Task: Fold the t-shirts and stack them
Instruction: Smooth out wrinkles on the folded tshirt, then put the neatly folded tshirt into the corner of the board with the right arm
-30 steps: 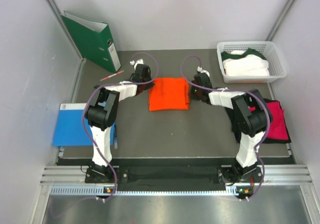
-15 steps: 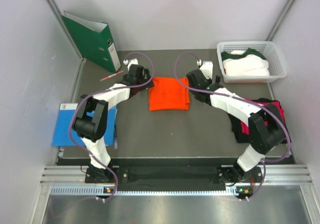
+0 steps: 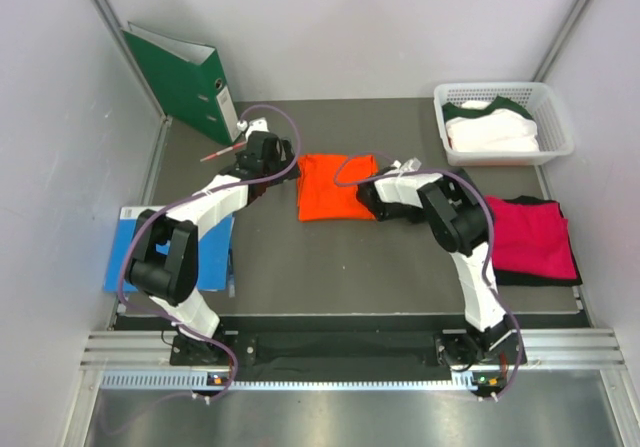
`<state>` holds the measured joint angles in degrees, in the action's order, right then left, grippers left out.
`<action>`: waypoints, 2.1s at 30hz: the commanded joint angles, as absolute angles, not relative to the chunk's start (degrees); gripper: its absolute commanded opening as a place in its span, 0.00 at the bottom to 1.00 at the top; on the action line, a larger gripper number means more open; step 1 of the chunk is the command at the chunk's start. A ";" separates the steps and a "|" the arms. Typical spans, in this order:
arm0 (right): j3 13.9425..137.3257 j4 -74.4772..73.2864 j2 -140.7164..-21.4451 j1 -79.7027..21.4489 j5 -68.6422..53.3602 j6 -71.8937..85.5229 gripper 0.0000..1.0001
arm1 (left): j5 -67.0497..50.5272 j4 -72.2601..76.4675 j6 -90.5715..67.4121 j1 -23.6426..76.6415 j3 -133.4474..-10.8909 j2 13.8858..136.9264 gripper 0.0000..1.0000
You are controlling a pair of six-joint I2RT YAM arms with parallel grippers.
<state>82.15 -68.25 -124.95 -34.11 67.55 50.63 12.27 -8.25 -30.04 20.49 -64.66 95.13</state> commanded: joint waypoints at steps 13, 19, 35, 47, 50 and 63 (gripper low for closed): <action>75.77 -77.90 -123.40 -27.43 70.31 58.98 0.84 | 11.60 -7.21 -29.18 20.21 -64.34 94.22 0.98; 70.15 -61.11 -116.99 -24.18 61.80 42.39 0.84 | 11.25 -7.47 -29.35 20.21 -64.60 93.87 0.98; 64.51 -41.22 -109.25 -23.11 43.51 25.40 0.00 | 12.74 -8.88 -29.09 20.21 -63.54 92.20 0.98; 74.95 -41.30 -109.85 -37.52 30.25 28.12 0.00 | 12.13 -10.11 -29.44 20.21 -63.46 91.32 0.98; 80.13 -42.18 -113.97 -41.65 27.79 29.79 0.00 | 11.78 -10.55 -29.27 20.21 -63.54 90.53 0.98; 82.63 -41.49 -106.72 -45.97 29.88 31.29 0.87 | 8.44 -9.94 -27.33 20.21 -58.89 87.19 0.98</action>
